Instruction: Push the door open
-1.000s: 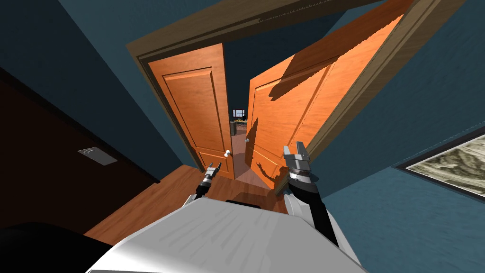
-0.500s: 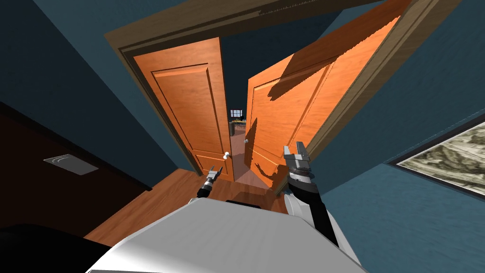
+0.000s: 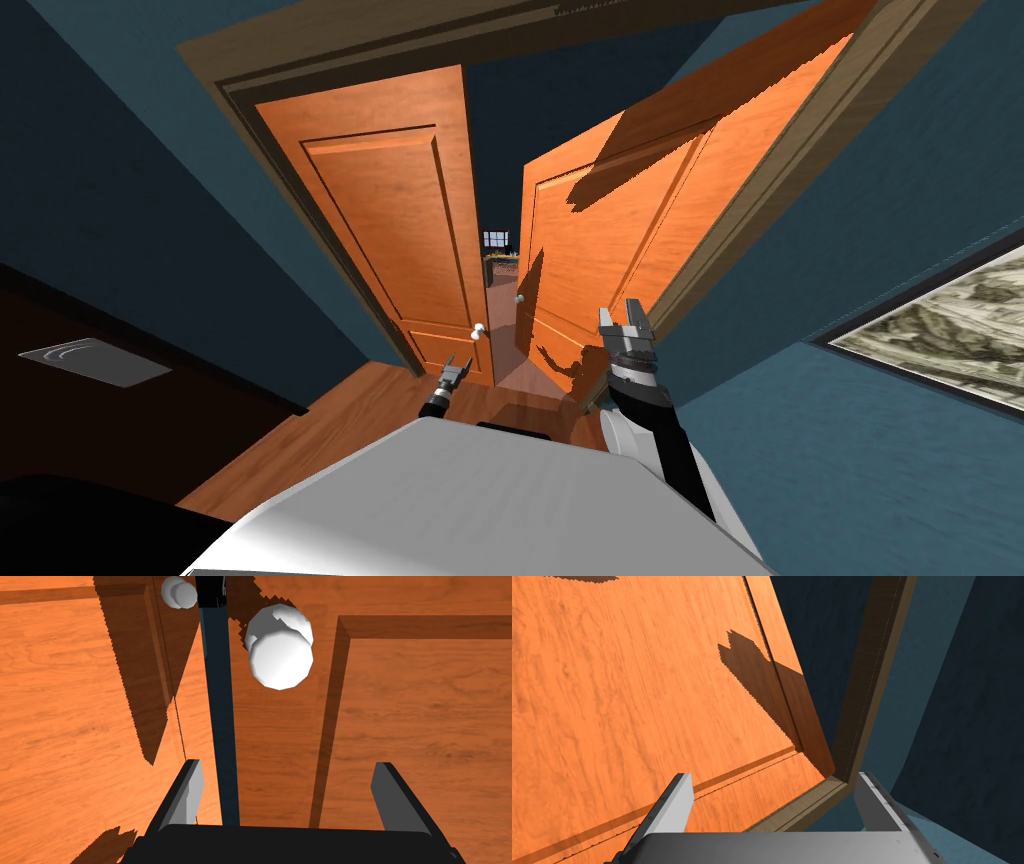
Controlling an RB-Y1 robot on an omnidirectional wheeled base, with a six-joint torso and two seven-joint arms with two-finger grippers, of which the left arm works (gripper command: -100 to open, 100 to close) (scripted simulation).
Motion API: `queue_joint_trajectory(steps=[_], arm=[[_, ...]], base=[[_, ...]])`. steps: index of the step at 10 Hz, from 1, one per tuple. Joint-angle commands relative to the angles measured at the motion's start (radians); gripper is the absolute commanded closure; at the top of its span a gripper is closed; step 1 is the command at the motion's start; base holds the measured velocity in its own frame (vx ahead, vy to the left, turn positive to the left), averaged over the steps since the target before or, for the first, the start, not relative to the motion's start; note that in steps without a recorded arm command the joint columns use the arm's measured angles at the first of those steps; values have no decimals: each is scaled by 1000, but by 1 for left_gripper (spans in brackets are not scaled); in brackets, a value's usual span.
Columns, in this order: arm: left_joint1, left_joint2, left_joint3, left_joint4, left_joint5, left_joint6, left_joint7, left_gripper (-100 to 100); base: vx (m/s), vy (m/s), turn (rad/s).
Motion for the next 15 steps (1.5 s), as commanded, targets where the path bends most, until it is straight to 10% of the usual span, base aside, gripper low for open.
queue_joint_trajectory(steps=[1, 6, 12, 13, 15], arm=[[-9, -2, 7, 30, -14, -6, -21, -100], [-15, 19, 13, 39, -6, -10, -32, -100], [-19, -18, 21, 50, -3, -15, -50, -100], [-19, -18, 21, 50, -3, -15, -50, 100], [-19, -18, 21, 50, -3, -15, -50, 100]], base=[[40, 37, -51], [136, 9, -20], [184, 14, -16], [-11, -7, -6], [-21, -6, -10]])
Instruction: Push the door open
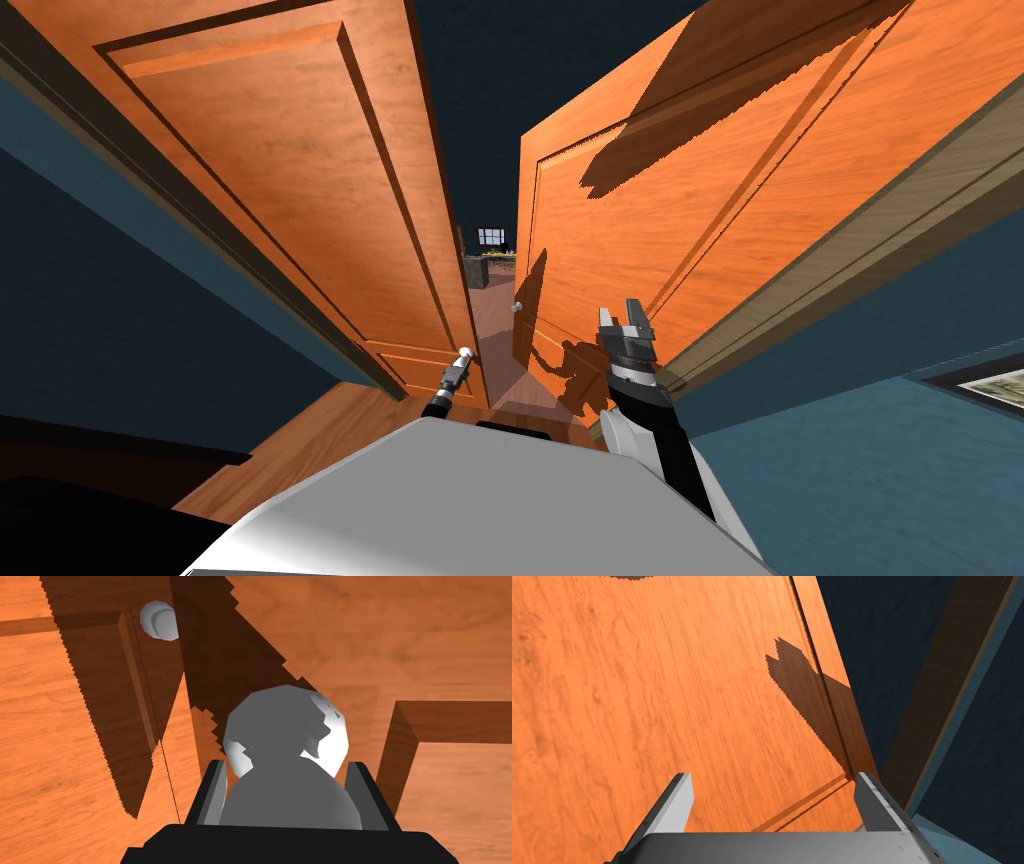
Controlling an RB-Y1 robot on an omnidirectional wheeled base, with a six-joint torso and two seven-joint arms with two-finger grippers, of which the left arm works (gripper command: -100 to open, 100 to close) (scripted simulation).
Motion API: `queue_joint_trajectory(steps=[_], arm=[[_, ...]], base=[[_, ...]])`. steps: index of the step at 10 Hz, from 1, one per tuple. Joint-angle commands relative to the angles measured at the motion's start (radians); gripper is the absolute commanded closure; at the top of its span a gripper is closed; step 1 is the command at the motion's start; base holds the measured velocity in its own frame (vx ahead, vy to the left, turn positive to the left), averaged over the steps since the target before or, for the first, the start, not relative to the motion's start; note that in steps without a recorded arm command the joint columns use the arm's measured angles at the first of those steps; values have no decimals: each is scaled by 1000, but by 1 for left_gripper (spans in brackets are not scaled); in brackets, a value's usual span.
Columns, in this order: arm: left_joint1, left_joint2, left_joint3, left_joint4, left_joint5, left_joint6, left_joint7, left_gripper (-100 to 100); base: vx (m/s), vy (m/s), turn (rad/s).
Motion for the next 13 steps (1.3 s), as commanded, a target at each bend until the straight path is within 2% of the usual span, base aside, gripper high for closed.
queue_joint_trajectory(steps=[1, 3, 4, 9, 12, 13], arm=[[4, 0, 1, 1, 0, -2, 0, 100], [4, 0, 1, 1, 0, -2, 0, 100], [-4, 5, 2, 4, 17, -1, 35, 100], [-15, 18, 9, 16, 71, -5, 139, 100], [-26, 29, 15, 27, 122, -9, 231, 100], [-26, 29, 15, 27, 122, -9, 234, 100]], base=[[0, 0, 0], [0, 0, 0], [17, 4, -79], [18, 3, -50], [32, 8, -77], [30, 9, -36]])
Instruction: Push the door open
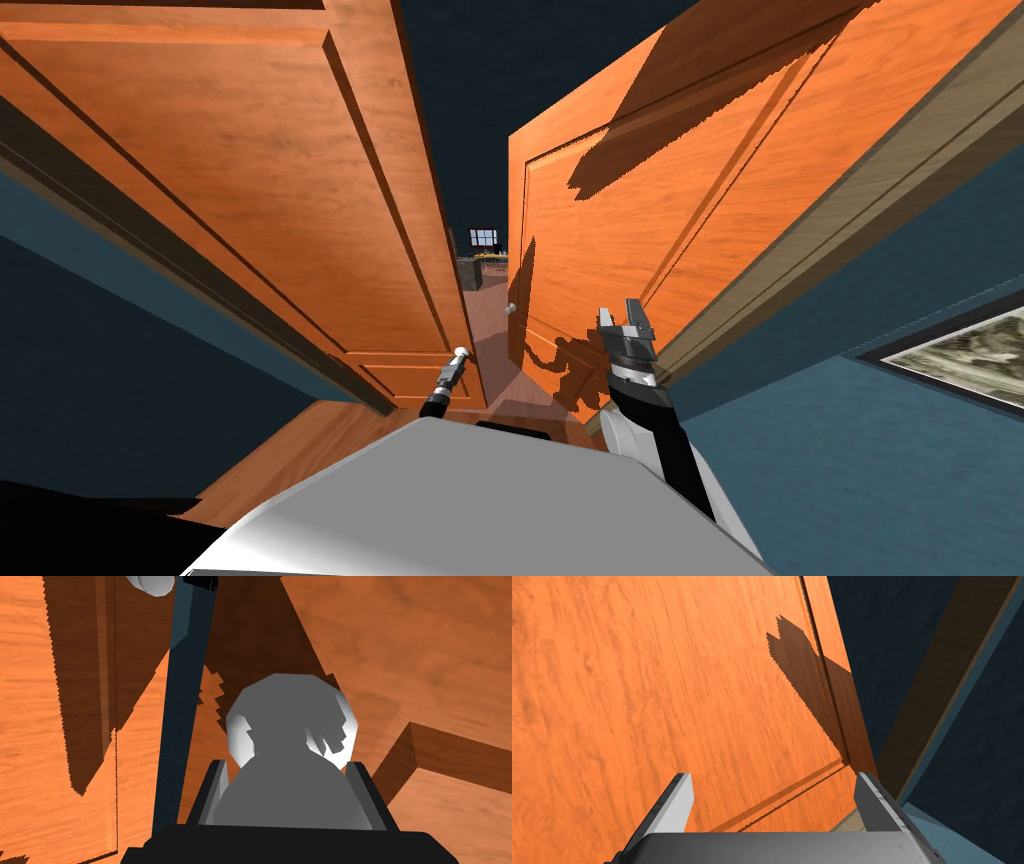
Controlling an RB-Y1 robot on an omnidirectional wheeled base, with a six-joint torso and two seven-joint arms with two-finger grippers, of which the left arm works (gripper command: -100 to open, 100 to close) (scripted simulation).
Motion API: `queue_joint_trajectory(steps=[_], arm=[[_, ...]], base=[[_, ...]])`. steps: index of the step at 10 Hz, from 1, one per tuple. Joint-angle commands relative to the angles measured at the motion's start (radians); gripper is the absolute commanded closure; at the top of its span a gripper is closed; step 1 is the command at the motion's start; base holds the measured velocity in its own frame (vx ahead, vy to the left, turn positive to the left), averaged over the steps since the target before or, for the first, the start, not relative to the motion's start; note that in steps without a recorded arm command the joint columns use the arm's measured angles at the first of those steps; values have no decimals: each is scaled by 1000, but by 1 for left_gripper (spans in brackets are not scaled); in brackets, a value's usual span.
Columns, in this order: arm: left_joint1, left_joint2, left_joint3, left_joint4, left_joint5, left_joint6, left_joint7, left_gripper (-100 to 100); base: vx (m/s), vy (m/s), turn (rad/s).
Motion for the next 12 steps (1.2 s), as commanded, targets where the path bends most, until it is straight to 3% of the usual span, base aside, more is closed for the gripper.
queue_joint_trajectory(steps=[1, 3, 4, 6, 7, 9, 10, 12], arm=[[14, 5, 4, -33, 5, 5, 16, 100], [6, 12, 9, -24, 43, 2, 73, 100], [6, 12, 9, -24, 43, 2, 85, 100], [-3, 19, 14, -15, 86, -1, 145, 100], [-3, 19, 14, -15, 86, -1, 160, 100], [-13, 26, 20, -5, 132, -5, 222, 100], [-13, 26, 20, -5, 132, -5, 237, 100], [-24, 33, 27, 6, 182, -9, 300, 100]], base=[[9, 5, -8], [16, 4, -64], [23, 10, -38], [24, 7, -80], [30, 14, -41], [32, 18, -79], [25, 21, -41], [31, 23, -79]])
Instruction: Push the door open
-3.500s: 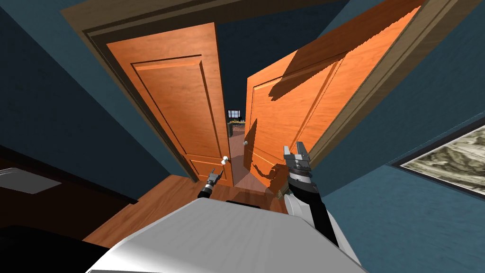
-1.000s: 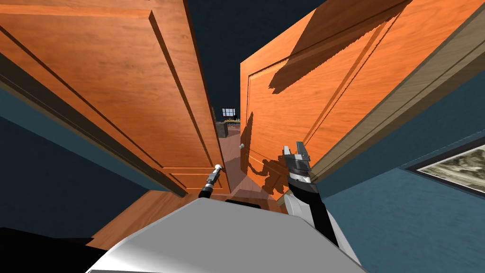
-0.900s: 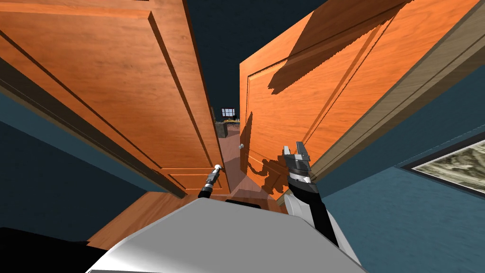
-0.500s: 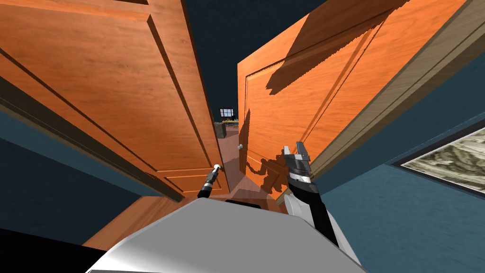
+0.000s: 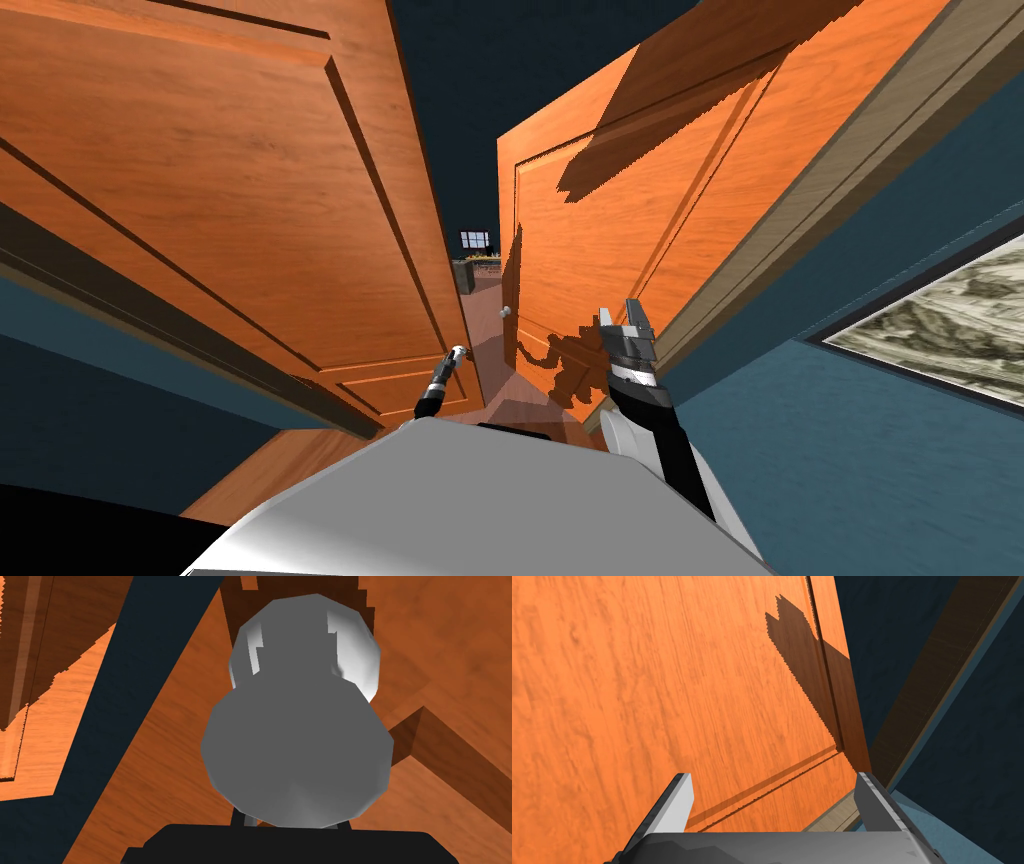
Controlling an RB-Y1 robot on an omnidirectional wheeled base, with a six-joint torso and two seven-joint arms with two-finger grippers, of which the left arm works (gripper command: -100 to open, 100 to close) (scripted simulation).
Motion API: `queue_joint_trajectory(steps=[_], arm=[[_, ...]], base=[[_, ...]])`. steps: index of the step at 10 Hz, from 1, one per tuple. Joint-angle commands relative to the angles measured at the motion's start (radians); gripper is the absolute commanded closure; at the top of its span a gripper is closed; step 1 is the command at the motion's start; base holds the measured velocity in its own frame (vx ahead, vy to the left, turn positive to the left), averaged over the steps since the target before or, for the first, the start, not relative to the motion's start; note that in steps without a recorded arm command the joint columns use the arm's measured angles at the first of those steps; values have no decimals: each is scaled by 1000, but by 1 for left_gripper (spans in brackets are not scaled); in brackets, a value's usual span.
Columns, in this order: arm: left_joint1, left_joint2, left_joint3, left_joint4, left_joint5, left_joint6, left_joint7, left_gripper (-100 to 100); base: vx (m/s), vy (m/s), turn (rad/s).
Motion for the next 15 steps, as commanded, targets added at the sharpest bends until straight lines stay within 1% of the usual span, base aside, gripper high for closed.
queue_joint_trajectory(steps=[1, 2, 6, 9, 11, 12, 14, 15], arm=[[3, 5, 6, -5, 16, 6, 40, 100], [-4, 4, 2, 3, 25, 1, 53, -100], [-16, 7, -3, 16, 55, 1, 124, -100], [-29, 10, -8, 30, 88, 1, 202, -100], [-39, 11, -13, 41, 115, 1, 261, -100], [-39, 11, -13, 41, 115, 1, 269, -100], [-49, 12, -17, 53, 143, 0, 332, -100], [-49, 12, -17, 53, 143, 0, 338, -100]], base=[[19, 30, -9], [-24, 15, -28], [-48, 7, -38], [-54, 1, -47], [-66, 20, -54], [-38, 4, -21], [-42, -2, -48], [-38, 2, -20]])
